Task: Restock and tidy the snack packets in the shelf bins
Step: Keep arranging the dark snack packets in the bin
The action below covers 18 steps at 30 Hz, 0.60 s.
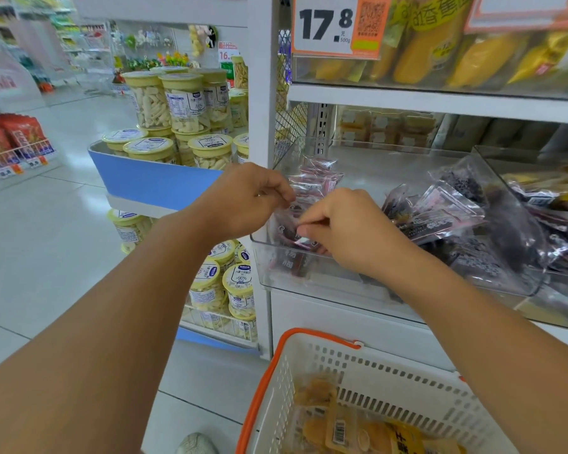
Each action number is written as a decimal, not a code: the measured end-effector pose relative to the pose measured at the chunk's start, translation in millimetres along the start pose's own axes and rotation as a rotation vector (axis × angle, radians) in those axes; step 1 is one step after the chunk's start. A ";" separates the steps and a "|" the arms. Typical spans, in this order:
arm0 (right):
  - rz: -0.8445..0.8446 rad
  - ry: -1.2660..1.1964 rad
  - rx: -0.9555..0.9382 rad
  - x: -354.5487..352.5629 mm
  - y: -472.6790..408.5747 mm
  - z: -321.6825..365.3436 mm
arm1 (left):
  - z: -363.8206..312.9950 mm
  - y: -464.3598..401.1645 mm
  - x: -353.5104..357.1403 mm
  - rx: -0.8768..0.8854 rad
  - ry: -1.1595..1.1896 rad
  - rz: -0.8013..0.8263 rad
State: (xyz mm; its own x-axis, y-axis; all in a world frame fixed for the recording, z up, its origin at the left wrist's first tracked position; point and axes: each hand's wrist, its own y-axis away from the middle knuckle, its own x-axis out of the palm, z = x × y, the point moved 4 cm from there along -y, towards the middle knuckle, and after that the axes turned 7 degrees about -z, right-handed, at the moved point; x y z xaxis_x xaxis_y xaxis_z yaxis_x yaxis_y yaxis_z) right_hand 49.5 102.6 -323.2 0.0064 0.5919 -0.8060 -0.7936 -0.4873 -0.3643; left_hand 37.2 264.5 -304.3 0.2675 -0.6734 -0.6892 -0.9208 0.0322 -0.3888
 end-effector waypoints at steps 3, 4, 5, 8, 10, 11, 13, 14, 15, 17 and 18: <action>0.069 0.093 -0.001 16.3 -6.0 8.1 | -2.5 2.0 1.9 -0.027 0.023 0.012; 0.040 0.095 0.024 20.2 -7.4 8.6 | -4.6 3.5 3.2 -0.007 -0.038 0.024; -0.004 0.061 0.051 21.6 -7.0 9.5 | -6.1 4.7 4.7 0.016 -0.116 0.041; 0.000 -0.094 0.066 10.8 4.5 12.8 | -12.6 6.7 9.6 0.074 -0.338 0.052; 0.018 -0.108 0.097 -16.8 11.8 1.1 | -23.6 7.3 13.2 0.128 -0.550 -0.031; -0.015 -0.038 0.113 -35.6 12.3 -10.7 | -31.3 7.9 16.9 0.173 -0.603 -0.091; -0.049 0.270 0.131 -72.5 3.3 -38.5 | -47.8 9.4 29.0 0.239 -0.546 -0.136; 0.008 0.420 0.148 -82.8 -4.7 -52.7 | -51.8 10.6 37.5 0.230 -0.505 -0.108; 0.104 0.517 0.189 -85.9 -14.0 -67.5 | -51.4 11.8 48.0 0.202 -0.514 -0.050; 0.273 0.598 0.260 -83.3 -30.2 -93.3 | -41.7 12.6 66.0 0.126 -0.604 0.083; 0.341 0.610 0.269 -80.7 -37.5 -102.9 | -35.0 11.9 70.5 0.089 -0.627 0.133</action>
State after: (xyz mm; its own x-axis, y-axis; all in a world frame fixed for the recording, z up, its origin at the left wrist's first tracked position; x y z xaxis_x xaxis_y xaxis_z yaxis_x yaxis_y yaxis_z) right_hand 141.3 7.1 -292.4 0.0072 -0.0636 -0.9979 -0.9330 -0.3596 0.0162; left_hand 35.2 191.5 -336.2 0.2930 -0.1007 -0.9508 -0.9375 0.1651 -0.3064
